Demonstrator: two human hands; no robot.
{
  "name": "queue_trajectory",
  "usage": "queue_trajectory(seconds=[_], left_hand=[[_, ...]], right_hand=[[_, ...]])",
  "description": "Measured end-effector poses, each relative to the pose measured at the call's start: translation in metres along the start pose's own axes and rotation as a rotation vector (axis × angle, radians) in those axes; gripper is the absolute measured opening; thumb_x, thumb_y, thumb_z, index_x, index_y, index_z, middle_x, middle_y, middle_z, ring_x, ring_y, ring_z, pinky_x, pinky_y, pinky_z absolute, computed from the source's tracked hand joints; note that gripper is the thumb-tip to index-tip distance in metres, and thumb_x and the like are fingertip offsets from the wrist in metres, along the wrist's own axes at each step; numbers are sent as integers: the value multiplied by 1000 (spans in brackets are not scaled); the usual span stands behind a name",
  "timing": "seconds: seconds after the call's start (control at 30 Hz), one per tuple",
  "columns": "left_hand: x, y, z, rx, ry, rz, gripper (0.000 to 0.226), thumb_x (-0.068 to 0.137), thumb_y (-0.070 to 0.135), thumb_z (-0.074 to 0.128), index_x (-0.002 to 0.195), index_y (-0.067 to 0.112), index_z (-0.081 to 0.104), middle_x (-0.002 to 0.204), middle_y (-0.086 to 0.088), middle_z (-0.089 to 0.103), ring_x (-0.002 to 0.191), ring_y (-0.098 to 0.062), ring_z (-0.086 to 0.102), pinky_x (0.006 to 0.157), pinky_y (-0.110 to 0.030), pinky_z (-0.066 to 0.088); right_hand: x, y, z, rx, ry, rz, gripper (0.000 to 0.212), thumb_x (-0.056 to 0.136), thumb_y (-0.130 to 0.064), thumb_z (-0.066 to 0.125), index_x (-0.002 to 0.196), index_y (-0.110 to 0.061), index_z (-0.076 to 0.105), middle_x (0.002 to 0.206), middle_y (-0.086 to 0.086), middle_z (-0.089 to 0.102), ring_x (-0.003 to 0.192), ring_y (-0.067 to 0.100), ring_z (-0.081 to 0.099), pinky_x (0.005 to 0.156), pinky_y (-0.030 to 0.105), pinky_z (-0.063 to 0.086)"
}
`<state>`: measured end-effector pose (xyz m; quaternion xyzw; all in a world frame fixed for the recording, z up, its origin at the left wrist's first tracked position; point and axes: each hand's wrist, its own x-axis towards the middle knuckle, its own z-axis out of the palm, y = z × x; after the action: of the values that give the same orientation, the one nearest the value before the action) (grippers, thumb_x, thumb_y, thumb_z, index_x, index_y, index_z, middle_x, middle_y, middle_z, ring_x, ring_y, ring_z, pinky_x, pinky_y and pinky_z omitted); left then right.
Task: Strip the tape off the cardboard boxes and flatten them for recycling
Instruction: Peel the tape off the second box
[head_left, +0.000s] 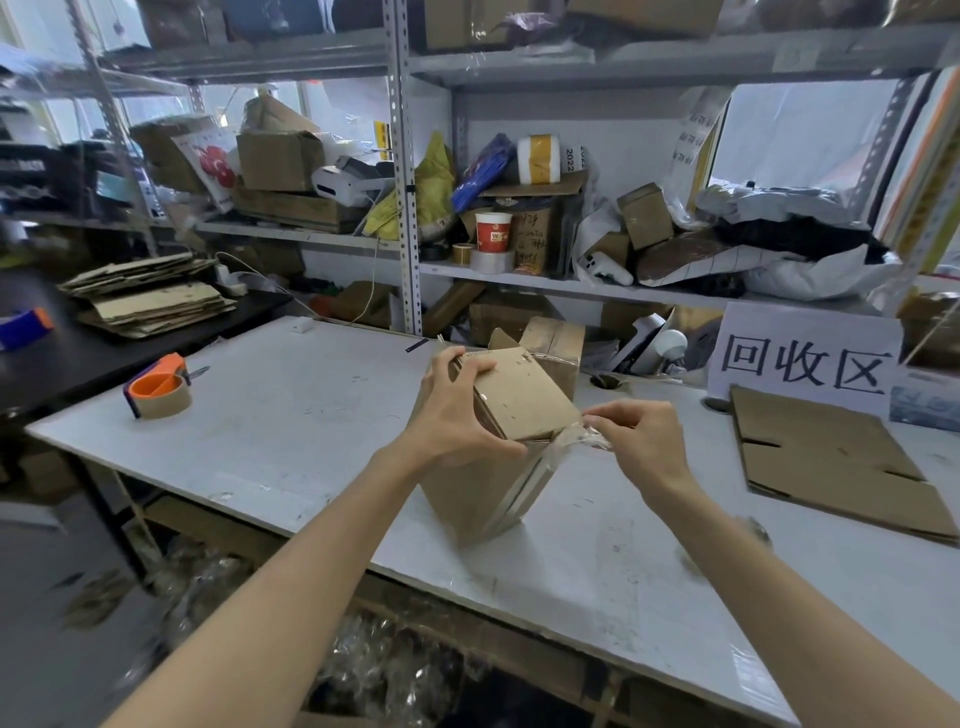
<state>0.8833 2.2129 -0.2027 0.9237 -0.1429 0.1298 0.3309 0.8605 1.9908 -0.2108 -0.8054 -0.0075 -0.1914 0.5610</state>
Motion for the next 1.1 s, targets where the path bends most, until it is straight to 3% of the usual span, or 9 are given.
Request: queue_trajectory(seconds=[0.2, 0.33, 0.47, 0.6, 0.67, 0.77, 0.9, 1.03, 1.1], left_hand=[[4, -5, 1, -42, 21, -15, 112, 49, 58, 88, 143, 27, 37, 150, 7, 14, 138, -23, 21, 116, -40, 27], [6, -14, 2, -79, 85, -156, 107, 55, 58, 89, 144, 21, 42, 147, -2, 21, 135, -26, 30, 112, -39, 35], [5, -20, 2, -98, 69, -221, 109, 55, 61, 87, 146, 22, 41, 148, -1, 20, 137, -28, 30, 113, -43, 36], [3, -20, 3, -98, 83, -251, 116, 50, 69, 82, 147, 23, 40, 148, 0, 20, 138, -27, 28, 113, -41, 35], [3, -17, 2, -83, 73, -269, 121, 44, 76, 74, 148, 24, 38, 148, 1, 18, 139, -27, 26, 114, -42, 32], [4, -12, 3, -25, 6, -287, 130, 40, 84, 65, 152, 27, 30, 153, 2, 9, 143, -30, 17, 117, -47, 27], [2, -18, 4, 97, -108, -225, 136, 46, 77, 77, 155, 32, 10, 156, 8, -11, 146, -34, -4, 119, -56, 20], [-4, -21, 9, 84, 41, -144, 123, 48, 69, 82, 149, 28, 26, 146, 1, 8, 136, -29, 11, 114, -50, 31], [-2, -20, 6, 33, 104, -202, 119, 49, 67, 86, 147, 26, 32, 141, -3, 16, 131, -29, 16, 111, -47, 33]], right_hand=[[-7, 4, 4, -34, 19, -12, 8, 87, -7, 65, 84, -12, 71, 74, 1, 68, 74, 15, 66, 62, 19, 51], [-20, 3, 10, -95, -36, -87, 10, 90, -7, 57, 83, -10, 64, 72, 5, 67, 69, 17, 66, 67, 33, 57], [-25, -3, 16, -65, -84, -172, 14, 89, -6, 56, 79, -13, 62, 68, 2, 64, 62, 10, 60, 60, 23, 52], [-25, -3, 18, -29, -28, -175, 14, 85, -2, 55, 73, -8, 58, 73, 6, 60, 68, 17, 56, 57, 21, 45], [-25, -3, 21, 49, -24, -154, 13, 83, -2, 60, 73, -9, 56, 84, -1, 64, 77, 11, 63, 60, 12, 47], [-20, -9, 24, 197, -71, -124, 28, 76, -8, 74, 92, -12, 52, 95, -1, 66, 81, 7, 70, 64, 15, 53], [-13, -14, 28, 44, -107, -131, 43, 70, -23, 84, 103, -17, 56, 91, -10, 65, 76, 1, 67, 62, 14, 53], [-11, -12, 28, -19, -94, -173, 17, 78, -9, 74, 92, -15, 66, 81, -9, 66, 73, 5, 64, 59, 11, 49], [-15, -11, 26, -27, -118, -168, 21, 77, 1, 68, 90, -16, 67, 82, -6, 67, 75, 6, 64, 60, 12, 49]])
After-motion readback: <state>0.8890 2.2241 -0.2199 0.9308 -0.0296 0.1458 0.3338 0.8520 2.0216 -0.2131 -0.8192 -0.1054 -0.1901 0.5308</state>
